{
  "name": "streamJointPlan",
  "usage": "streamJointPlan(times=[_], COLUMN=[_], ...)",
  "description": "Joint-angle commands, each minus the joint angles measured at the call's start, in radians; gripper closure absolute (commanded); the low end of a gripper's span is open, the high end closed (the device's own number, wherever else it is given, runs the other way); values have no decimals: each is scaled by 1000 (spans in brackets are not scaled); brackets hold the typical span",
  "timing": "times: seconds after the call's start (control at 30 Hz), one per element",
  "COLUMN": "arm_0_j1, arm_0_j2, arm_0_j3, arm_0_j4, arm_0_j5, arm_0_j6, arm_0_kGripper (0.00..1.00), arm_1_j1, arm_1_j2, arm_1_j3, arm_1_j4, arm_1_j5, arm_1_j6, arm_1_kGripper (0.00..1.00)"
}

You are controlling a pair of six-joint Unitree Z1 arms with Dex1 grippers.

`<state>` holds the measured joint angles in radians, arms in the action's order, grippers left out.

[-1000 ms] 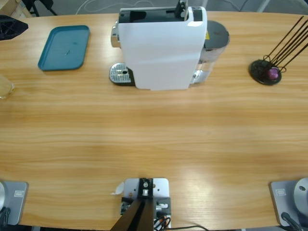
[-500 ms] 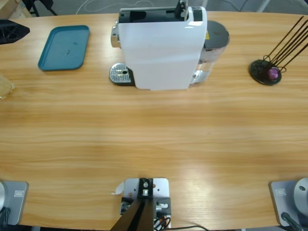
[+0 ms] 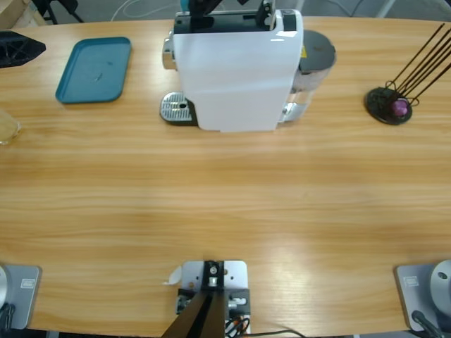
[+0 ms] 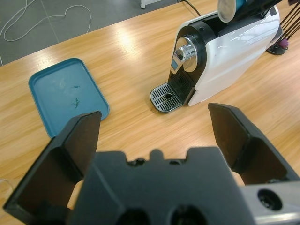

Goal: Pour coffee

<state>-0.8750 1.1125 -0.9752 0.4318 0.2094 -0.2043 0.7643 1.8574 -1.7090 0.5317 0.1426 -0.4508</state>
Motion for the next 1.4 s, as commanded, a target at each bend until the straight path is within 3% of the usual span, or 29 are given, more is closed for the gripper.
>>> streamJointPlan(times=[0.03,0.87,0.9,0.97,1.0,1.03,1.1,1.33,1.37,1.4], arm_0_j1=[10,28,28,28,28,28,28,28,28,28], arm_0_j2=[6,8,7,6,7,7,7,-3,-5,-8], arm_0_j3=[41,50,50,50,50,49,46,43,41,40], arm_0_j4=[15,13,13,13,13,13,13,13,13,13], arm_0_j5=[-10,-15,-15,-15,-15,-15,-15,-16,-16,-16], arm_0_j6=[2,2,2,2,2,2,2,0,0,0], arm_0_kGripper=[0,0,0,0,0,0,0,0,0,0], arm_1_j1=[-27,-31,-31,-25,-22,-20,-15,28,44,64], arm_1_j2=[63,77,73,60,53,44,22,-53,-63,-76], arm_1_j3=[54,83,83,83,82,81,73,32,19,4], arm_1_j4=[-16,-14,-5,1,1,1,0,19,36,57], arm_1_j5=[30,2,-2,-2,-4,-8,-27,-54,-54,-51], arm_1_j6=[-16,-12,-12,-12,-14,-17,-22,-22,-21,-19], arm_1_kGripper=[1000,1000,950,360,162,68,0,0,35,160])
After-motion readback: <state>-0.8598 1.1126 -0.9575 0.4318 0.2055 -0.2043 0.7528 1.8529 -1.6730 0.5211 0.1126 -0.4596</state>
